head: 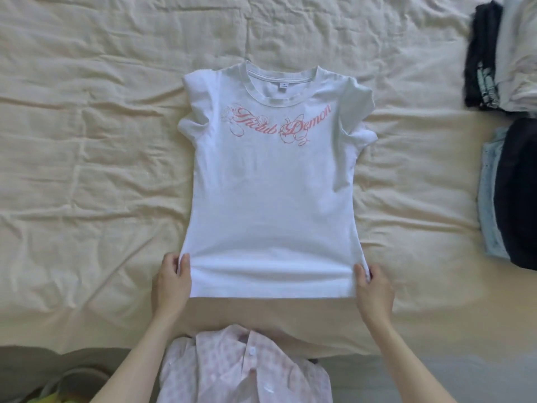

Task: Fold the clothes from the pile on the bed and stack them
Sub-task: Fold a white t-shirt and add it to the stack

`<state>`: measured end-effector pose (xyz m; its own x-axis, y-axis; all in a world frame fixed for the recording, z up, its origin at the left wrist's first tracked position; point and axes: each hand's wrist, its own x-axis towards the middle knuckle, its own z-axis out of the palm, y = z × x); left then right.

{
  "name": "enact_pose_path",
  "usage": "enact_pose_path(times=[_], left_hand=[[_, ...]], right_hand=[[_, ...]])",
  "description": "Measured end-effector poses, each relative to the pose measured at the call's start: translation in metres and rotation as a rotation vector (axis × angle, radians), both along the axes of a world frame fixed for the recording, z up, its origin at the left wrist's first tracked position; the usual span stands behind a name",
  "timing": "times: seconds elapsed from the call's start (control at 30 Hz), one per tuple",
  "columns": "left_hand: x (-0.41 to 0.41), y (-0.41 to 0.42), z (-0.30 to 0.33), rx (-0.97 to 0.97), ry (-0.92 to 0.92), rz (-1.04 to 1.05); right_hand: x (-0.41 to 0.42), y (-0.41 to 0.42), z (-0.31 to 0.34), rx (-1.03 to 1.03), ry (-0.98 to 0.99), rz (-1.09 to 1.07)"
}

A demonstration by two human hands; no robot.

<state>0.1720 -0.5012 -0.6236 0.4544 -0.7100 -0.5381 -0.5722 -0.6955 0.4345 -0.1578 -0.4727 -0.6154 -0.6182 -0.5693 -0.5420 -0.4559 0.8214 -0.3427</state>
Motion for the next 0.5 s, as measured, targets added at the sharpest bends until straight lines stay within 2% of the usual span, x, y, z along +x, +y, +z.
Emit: enact_pose_path(times=[0.1, 0.23, 0.33, 0.4, 0.5], left_hand=[[0.003, -0.01, 0.001, 0.099, -0.046, -0.007], [0.013, -0.059, -0.001, -0.071, -0.1, -0.031], [0.022, -0.115, -0.01, -0.177, -0.019, -0.087], [0.027, -0.155, -0.017, -0.218, 0.018, -0.112], [0.036, -0.212, -0.026, -0.296, -0.044, -0.207]], right_hand=[[0.002, -0.014, 0.002, 0.04, 0.081, 0.021], [0.024, -0.06, 0.008, -0.116, 0.296, 0.231], [0.052, -0.106, 0.0, -0.276, 0.319, 0.523], [0.077, -0.141, -0.01, -0.289, 0.297, 0.671], [0.117, -0.19, -0.028, -0.264, 0.251, 0.87]])
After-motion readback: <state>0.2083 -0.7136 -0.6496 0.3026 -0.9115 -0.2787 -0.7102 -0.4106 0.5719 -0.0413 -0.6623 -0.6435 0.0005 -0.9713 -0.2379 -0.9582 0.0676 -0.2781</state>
